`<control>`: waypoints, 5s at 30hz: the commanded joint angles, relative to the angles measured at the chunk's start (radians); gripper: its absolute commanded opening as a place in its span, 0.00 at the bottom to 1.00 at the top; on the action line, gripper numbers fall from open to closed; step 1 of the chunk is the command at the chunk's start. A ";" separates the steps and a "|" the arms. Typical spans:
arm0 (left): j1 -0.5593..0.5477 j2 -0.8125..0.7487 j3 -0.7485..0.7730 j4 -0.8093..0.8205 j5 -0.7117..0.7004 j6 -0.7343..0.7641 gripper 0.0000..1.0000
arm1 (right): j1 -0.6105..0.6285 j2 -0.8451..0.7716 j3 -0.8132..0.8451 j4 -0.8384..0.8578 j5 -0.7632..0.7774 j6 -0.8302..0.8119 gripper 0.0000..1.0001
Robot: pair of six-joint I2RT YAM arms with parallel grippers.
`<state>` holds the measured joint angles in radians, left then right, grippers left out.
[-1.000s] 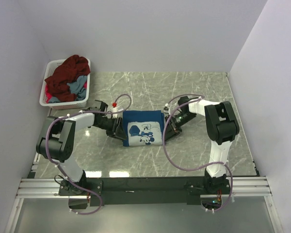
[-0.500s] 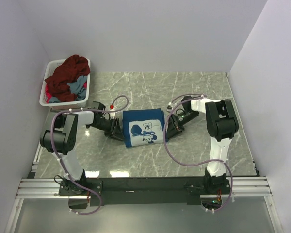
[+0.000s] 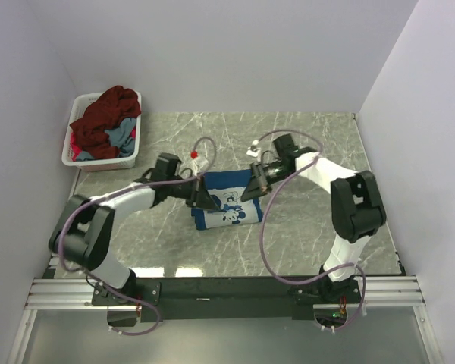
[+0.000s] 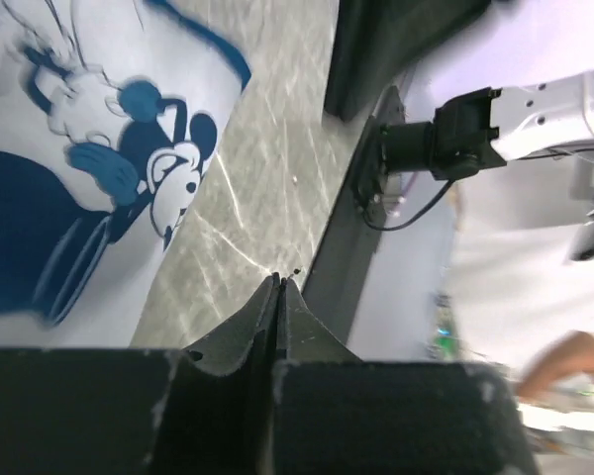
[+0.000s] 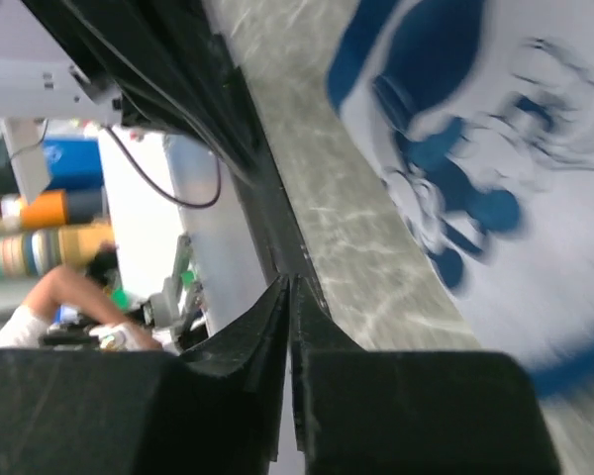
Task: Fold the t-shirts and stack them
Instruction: Fold the tshirt, then neatly place the folded tshirt to the corner
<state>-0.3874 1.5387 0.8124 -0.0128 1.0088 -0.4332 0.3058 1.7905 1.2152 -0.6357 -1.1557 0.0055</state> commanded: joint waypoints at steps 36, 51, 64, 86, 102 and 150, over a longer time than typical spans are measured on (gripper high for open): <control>0.168 0.471 0.275 0.299 -0.058 -0.198 0.03 | -0.022 0.400 0.236 0.555 0.040 0.447 0.00; 0.236 0.448 0.366 0.226 -0.093 -0.126 0.06 | -0.178 0.425 0.366 0.397 0.206 0.435 0.35; 0.430 -0.314 0.354 -0.341 -0.412 0.266 0.94 | 0.088 -0.014 0.308 0.050 0.762 0.084 0.70; 0.443 -0.614 0.238 -0.530 -0.734 0.180 0.99 | 0.366 0.329 0.336 -0.081 1.079 0.133 0.89; 0.443 -0.555 0.263 -0.524 -0.674 0.226 0.99 | -0.360 0.182 0.062 -0.296 0.981 -0.683 0.92; 0.443 -0.640 0.172 -0.470 -0.654 0.261 0.99 | -0.522 0.092 0.026 -0.148 1.100 -0.099 0.96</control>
<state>0.0532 0.9131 0.9848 -0.5179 0.3679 -0.1951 -0.2214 1.8450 1.1709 -0.8715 -0.0551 -0.1268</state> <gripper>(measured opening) 0.995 0.961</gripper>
